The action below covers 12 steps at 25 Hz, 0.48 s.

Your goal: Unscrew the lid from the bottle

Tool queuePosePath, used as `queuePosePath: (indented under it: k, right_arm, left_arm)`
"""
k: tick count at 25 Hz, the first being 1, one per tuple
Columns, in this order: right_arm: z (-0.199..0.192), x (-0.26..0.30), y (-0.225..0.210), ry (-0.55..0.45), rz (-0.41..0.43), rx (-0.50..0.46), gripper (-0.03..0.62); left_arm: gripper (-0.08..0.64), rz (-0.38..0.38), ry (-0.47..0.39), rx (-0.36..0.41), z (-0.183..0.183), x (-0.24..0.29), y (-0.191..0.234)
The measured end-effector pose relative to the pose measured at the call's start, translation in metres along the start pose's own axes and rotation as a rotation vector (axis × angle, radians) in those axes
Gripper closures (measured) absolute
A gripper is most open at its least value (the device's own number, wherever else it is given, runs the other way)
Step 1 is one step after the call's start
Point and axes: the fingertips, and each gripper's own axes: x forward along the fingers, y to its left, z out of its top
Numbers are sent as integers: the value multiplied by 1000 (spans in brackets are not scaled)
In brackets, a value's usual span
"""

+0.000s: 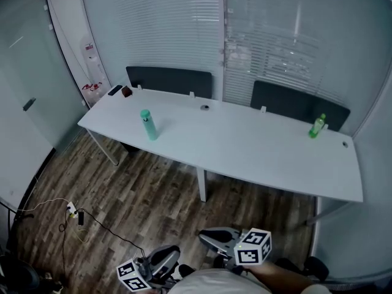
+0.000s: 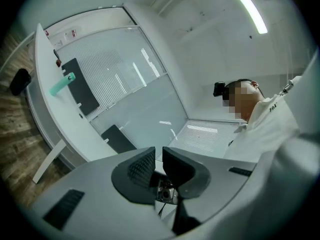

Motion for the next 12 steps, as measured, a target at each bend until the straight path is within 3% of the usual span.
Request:
queuePosePath:
  k: [3,6,12]
  right_arm:
    - [1,-2,-4,14,-20,-37,557]
    - [0,-5,-8,26,-26,-43,478]
    - [-2,-15,-21,34,-36,-31,466]
  left_arm:
    - [497,28,-11,27,1,2,2]
    - [471,51,-24,36,1,4,4]
    - [459,88,-39,29,-9,10,10]
